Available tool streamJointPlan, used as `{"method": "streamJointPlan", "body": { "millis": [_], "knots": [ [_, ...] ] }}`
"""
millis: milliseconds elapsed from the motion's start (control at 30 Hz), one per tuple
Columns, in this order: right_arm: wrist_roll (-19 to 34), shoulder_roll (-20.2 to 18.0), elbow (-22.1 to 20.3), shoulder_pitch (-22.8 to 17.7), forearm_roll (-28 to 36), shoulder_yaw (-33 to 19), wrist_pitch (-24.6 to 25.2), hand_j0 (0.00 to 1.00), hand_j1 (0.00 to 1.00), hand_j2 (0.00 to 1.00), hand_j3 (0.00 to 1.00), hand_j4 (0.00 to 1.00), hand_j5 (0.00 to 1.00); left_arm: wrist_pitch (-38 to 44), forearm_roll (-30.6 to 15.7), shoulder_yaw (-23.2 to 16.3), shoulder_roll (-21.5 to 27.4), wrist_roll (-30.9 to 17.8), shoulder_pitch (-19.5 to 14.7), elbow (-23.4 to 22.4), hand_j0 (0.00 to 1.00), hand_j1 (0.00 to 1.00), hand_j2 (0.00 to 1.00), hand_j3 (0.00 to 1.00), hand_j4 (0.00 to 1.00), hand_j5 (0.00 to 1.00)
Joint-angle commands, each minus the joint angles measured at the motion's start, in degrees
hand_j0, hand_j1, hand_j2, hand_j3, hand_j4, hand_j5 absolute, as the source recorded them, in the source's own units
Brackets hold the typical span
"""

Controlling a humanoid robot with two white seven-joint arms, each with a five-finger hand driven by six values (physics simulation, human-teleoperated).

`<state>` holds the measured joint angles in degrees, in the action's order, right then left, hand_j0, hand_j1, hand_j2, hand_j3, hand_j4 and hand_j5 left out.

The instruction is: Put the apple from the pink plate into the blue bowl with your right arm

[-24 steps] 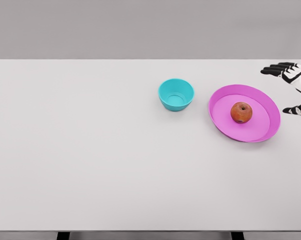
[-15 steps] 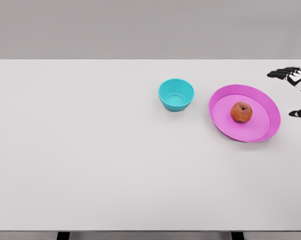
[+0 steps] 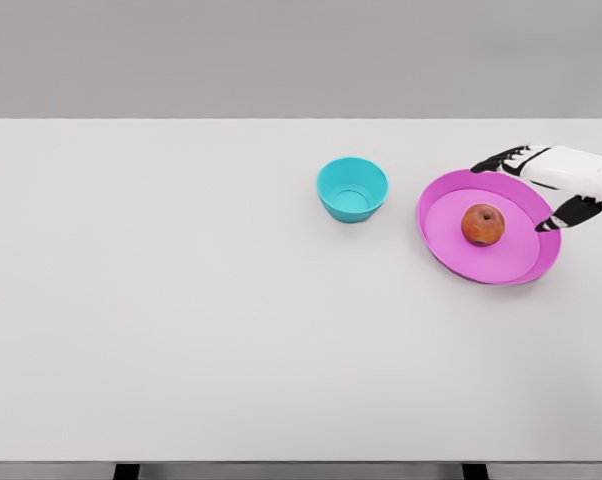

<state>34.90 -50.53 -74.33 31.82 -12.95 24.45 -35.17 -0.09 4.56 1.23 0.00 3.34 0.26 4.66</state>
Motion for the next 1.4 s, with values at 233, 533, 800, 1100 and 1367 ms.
{"method": "streamJointPlan", "body": {
  "millis": [233, 533, 800, 1100, 1367],
  "knots": [
    [0.1, 2.8, 6.3, 3.5, 0.2, 7.2, 0.2, 1.0, 1.0, 1.0, 1.0, 1.0, 1.0, 0.0, 0.0, 0.0, 0.0, 0.0, 0.0, 0.0, 1.0, 1.0, 1.0, 1.0, 1.0, 1.0],
    [0.1, 5.2, 11.2, 6.3, -0.1, 11.2, 0.2, 1.0, 1.0, 1.0, 1.0, 1.0, 1.0, 0.0, 0.0, 0.0, 0.0, 0.0, 0.0, 0.0, 1.0, 1.0, 1.0, 1.0, 1.0, 1.0],
    [0.1, 6.3, 13.2, 7.5, -0.8, 13.7, 0.2, 1.0, 1.0, 1.0, 1.0, 1.0, 1.0, 0.0, 0.0, 0.0, 0.0, 0.0, 0.0, 0.0, 1.0, 1.0, 1.0, 1.0, 1.0, 1.0],
    [0.1, 6.2, 13.1, 7.5, -1.7, 13.7, 0.2, 0.57, 0.57, 0.57, 0.57, 0.57, 0.57, 0.0, 0.0, 0.0, 0.0, 0.0, 0.0, 0.0, 1.0, 1.0, 1.0, 1.0, 1.0, 1.0],
    [0.1, 6.1, 12.8, 7.5, -1.8, 13.5, 0.2, 0.32, 0.32, 0.32, 0.32, 0.32, 0.32, 0.0, 0.0, 0.0, 0.0, 0.0, 0.0, 0.0, 1.0, 1.0, 1.0, 1.0, 1.0, 1.0]
  ]
}}
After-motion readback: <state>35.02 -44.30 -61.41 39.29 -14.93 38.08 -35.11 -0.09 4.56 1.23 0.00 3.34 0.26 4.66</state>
